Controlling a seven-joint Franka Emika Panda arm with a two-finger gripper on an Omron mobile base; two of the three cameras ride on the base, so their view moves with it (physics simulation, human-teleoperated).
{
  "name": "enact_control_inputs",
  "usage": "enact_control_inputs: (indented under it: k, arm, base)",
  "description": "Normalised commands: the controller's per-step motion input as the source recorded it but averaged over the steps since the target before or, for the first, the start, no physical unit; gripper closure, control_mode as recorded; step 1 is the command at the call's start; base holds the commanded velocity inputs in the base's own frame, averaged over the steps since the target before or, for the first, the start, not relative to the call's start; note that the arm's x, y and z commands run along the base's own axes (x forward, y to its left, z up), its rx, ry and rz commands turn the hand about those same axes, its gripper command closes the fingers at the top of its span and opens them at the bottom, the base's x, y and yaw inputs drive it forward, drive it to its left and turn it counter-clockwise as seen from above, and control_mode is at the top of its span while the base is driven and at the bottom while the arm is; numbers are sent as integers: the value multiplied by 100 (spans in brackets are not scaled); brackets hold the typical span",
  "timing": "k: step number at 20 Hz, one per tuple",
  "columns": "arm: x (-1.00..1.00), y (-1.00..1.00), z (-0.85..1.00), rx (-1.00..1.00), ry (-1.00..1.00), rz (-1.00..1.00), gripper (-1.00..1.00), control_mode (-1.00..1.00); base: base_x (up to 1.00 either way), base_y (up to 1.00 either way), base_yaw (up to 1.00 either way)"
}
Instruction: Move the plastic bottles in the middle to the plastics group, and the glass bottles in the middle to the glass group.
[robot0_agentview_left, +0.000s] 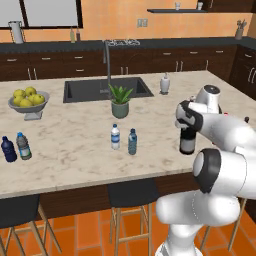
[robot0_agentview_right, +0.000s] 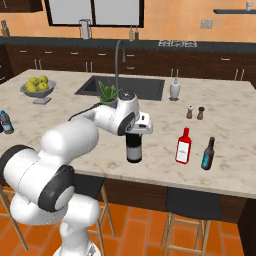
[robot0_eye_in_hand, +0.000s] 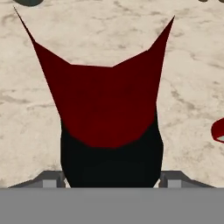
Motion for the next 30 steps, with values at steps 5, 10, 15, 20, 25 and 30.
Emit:
enact_control_inputs:
  k: [5,10,15,20,25,30]
  arm:
    - [0,-38,-3,0,-20,0,100,-100]
    - [7,-14,0,0,-20,0,100,-100]
    - [29,-44,0,0,0,-2,100,-100]
    - [5,-58,0,1,0,-5,100,-100]
    - [0,-35,0,1,0,-5,100,-100]
    - [0,6,-3,0,0,-2,100,-100]
  base:
    - [0,0,0]
    - [0,0,0]
    - [0,0,0]
    - [0,0,0]
    - [0,0,0]
    - [0,0,0]
